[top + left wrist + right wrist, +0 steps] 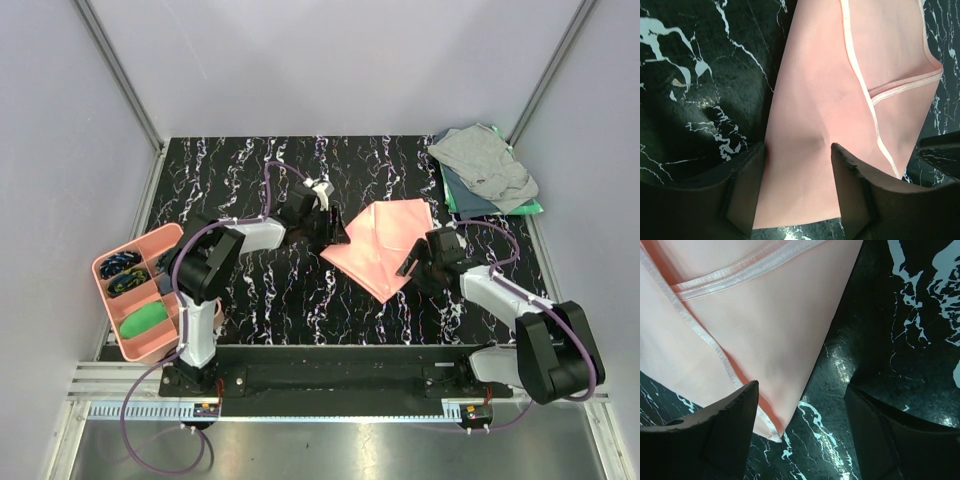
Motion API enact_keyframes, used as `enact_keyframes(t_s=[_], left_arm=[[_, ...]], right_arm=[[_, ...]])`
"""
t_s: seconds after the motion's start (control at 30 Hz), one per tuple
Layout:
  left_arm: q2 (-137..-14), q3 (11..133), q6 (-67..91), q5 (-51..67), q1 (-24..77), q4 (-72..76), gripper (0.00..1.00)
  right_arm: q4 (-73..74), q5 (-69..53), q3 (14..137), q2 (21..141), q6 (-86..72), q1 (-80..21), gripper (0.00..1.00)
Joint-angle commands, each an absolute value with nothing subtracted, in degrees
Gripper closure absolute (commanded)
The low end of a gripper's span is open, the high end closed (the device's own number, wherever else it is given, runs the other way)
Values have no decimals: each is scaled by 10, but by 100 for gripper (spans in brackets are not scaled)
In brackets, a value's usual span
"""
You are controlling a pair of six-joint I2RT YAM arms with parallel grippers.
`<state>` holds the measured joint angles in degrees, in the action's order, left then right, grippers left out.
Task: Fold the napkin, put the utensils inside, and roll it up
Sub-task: Roll the napkin with the utensil
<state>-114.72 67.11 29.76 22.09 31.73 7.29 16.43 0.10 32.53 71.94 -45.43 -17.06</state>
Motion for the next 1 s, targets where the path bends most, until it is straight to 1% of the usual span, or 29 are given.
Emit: enact_keyframes(t_s=[0.0, 0.1, 0.3, 0.47, 0.67, 0.73, 0.77, 0.83, 0.87, 0.9, 0.93, 0.97], left_arm=[[-1146, 670, 276, 208, 325, 43, 48], [-1136, 653, 275, 190, 329, 34, 56], [-1092, 598, 289, 155, 330, 29, 56], [-1055, 520, 322, 160, 340, 70, 56], [-983, 425, 364, 121, 343, 94, 55], [-955, 400, 373, 116, 343, 93, 54], [-946, 394, 375, 117, 343, 93, 49], [-912, 381, 380, 112, 343, 85, 45], [-898, 380, 379, 102, 342, 68, 38], [-872, 379, 375, 96, 341, 58, 33], [-859, 380, 373, 91, 338, 40, 31], [-838, 379, 370, 90, 336, 33, 29]], right_arm=[[122, -34, 326, 756, -458, -159, 22], [107, -37, 335, 780, -447, -158, 23], [84, -44, 352, 823, -418, -157, 23], [62, -48, 357, 853, -405, -157, 23], [47, -67, 375, 893, -374, -157, 24], [49, -64, 382, 898, -363, -157, 25], [52, -59, 384, 890, -356, -158, 25], [61, -40, 382, 864, -350, -157, 24], [64, -32, 381, 826, -338, -158, 24], [67, -32, 378, 803, -328, -157, 21], [72, -33, 376, 755, -316, -160, 16], [74, -33, 374, 729, -286, -163, 15]])
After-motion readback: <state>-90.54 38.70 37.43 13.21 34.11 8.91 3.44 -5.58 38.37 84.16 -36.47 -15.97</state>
